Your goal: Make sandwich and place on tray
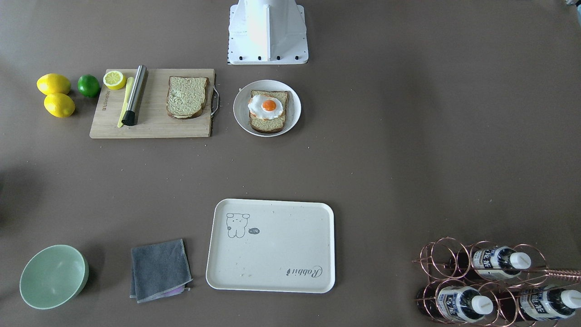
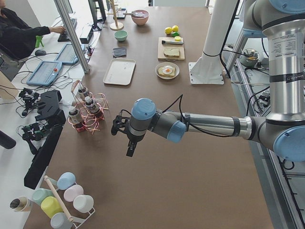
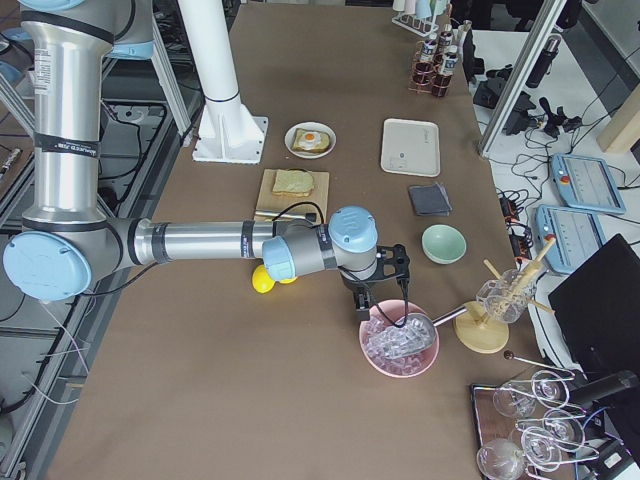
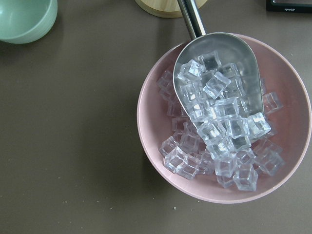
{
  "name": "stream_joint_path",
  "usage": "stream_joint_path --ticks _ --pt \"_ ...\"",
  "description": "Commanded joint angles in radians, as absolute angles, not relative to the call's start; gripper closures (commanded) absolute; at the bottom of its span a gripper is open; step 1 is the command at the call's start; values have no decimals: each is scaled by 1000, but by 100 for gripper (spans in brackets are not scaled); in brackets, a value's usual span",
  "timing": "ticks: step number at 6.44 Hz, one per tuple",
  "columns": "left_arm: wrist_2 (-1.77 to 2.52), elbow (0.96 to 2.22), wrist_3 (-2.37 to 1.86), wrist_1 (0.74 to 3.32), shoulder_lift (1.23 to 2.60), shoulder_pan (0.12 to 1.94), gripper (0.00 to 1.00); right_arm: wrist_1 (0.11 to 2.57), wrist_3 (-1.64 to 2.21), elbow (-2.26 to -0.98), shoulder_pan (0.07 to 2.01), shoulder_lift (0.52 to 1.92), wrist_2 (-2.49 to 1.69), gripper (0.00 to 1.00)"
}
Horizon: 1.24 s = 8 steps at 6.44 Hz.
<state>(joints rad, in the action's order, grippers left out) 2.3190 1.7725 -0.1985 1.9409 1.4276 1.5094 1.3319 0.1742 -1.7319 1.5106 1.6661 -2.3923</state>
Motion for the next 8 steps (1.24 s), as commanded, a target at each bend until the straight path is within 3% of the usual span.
stream_joint_path --ticks 1,6,8 --pt "2318 1781 -204 1944 1436 1509 2 1333 186 -1750 1493 1643 -2393 0" --pt "2304 1899 -565 1945 1512 1352 2 1330 575 -1934 1220 1533 -2387 0" --pt "2315 1913 -596 2055 1506 1296 2 1245 736 -1965 1088 1505 -2358 0"
